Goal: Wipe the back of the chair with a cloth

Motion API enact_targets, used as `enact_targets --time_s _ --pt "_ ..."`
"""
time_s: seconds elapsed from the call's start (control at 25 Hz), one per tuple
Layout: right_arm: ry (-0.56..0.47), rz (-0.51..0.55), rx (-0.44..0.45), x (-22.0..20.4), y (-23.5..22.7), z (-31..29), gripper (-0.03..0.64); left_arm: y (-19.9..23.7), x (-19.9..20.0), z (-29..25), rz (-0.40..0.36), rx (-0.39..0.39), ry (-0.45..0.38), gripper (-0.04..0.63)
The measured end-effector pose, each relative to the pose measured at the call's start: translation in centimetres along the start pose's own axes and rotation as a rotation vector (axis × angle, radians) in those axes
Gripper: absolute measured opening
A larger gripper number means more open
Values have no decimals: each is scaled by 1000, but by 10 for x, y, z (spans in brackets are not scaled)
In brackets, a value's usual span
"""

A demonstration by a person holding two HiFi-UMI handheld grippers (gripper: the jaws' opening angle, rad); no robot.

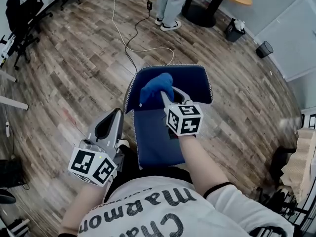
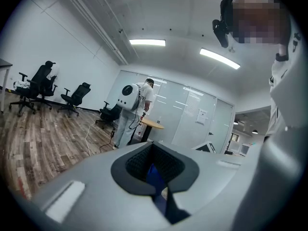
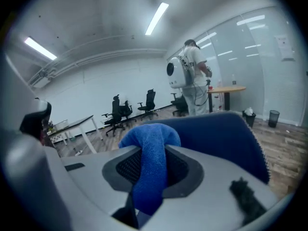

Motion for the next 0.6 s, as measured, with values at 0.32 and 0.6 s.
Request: enact_targets --time_s 0.32,0.6 --pt "168 42 42 -34 41 -42 110 13 -6 16 8 36 10 8" --pt "203 24 27 -35 46 -69 114 27 -4 25 8 75 25 8"
Point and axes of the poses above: the fingertips, and each gripper's own axes: z backward along the fingers, y to its left, x out of its top, the point moved 3 cm from there along z, backward along the fingers, and after that the axes turned 5 degrees about y, right-handed, at the moved point
